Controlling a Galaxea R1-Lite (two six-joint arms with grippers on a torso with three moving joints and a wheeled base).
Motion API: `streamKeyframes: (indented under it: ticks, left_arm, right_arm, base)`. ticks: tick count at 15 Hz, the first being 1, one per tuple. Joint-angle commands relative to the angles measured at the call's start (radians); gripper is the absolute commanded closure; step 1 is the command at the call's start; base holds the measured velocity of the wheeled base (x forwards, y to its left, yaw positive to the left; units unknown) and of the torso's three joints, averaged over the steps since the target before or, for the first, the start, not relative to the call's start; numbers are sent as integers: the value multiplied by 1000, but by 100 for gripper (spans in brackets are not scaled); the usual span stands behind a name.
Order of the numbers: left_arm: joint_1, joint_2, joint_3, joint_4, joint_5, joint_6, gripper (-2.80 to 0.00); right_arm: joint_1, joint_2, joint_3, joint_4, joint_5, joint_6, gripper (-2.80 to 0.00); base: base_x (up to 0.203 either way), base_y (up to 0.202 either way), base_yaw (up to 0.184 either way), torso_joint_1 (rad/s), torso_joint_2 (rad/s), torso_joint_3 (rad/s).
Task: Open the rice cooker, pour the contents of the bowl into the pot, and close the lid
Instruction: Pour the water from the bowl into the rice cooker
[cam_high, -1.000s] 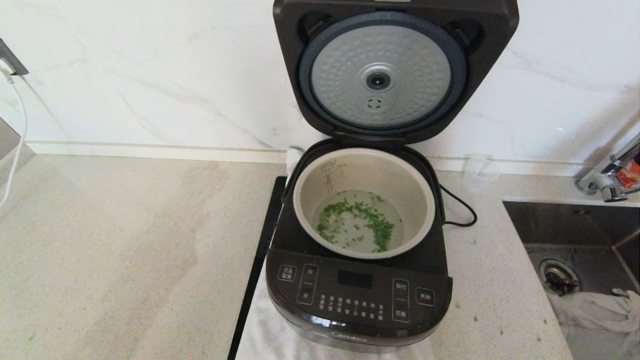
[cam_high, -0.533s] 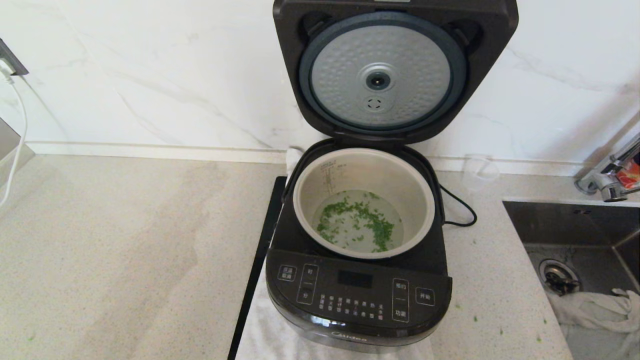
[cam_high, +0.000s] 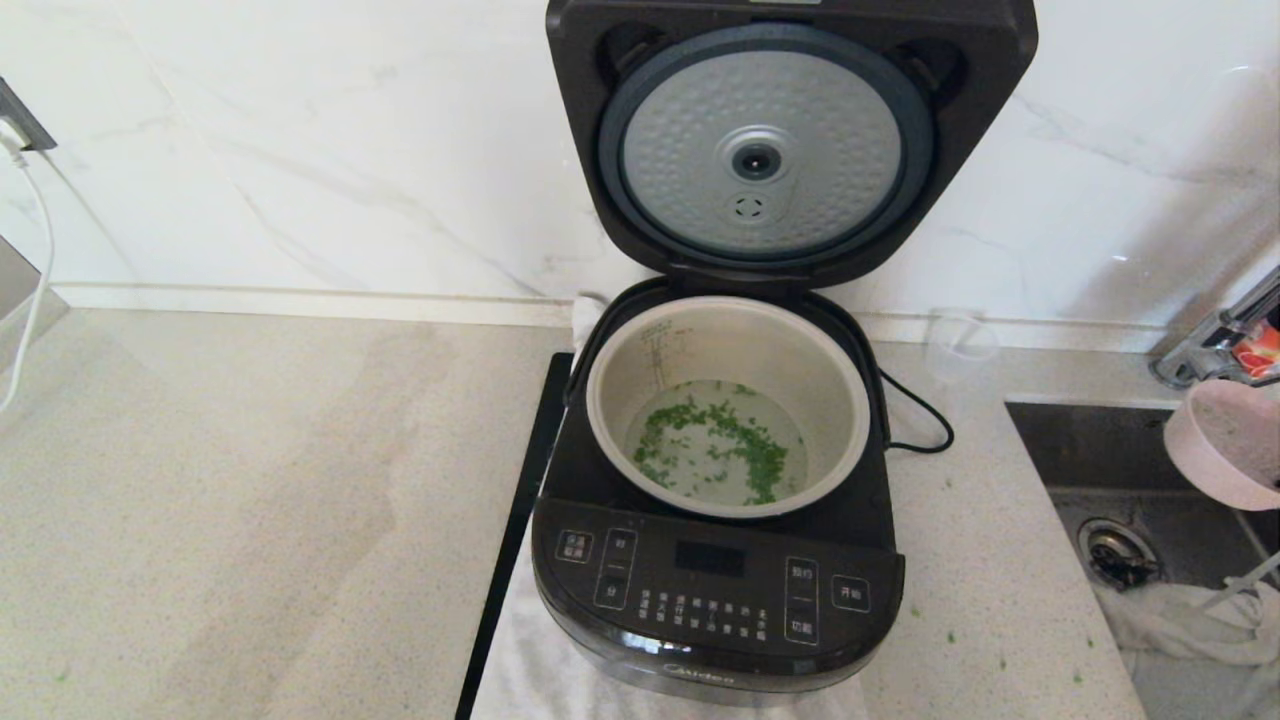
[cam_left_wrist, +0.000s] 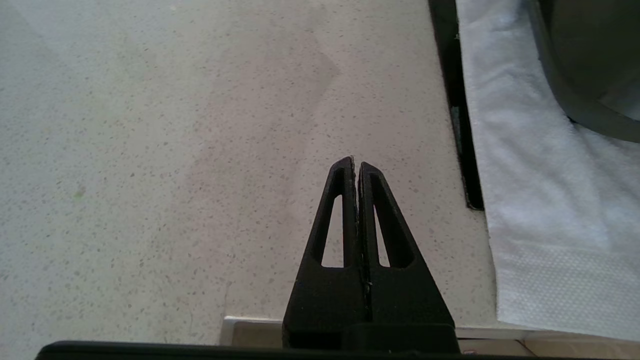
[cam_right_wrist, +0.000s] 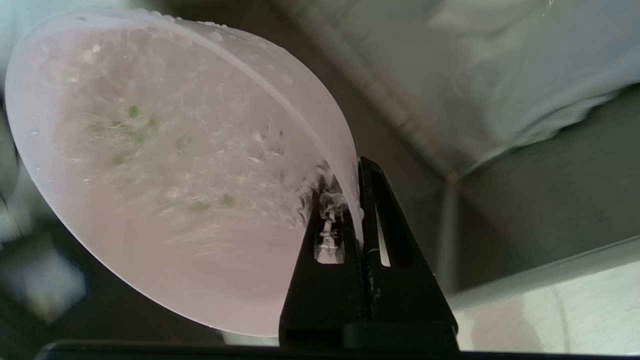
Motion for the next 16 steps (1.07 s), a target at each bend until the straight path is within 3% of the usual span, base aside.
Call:
streamKeyframes:
  ticks: [1, 4, 7, 12, 16]
  left_arm:
    - [0, -1, 0, 0, -1, 1, 0]
    - [0, -1, 0, 0, -1, 1, 0]
    - [0, -1, 0, 0, -1, 1, 0]
    - [0, -1, 0, 0, -1, 1, 0]
    - [0, -1, 0, 0, -1, 1, 0]
  right_arm:
    - [163, -175, 57, 6, -48, 9, 0]
    - [369, -271, 39, 66, -133, 43, 0]
    - [543, -302, -106, 196, -196, 100, 0]
    - [721, -262, -293, 383, -215, 135, 0]
    - [860, -202, -375, 429, -301, 184, 0]
  base:
    - [0, 0, 0, 0, 0, 0]
    - [0, 0, 0, 0, 0, 0]
    - [0, 0, 0, 0, 0, 0]
    - [0, 0, 0, 0, 0, 0]
    - [0, 0, 0, 0, 0, 0]
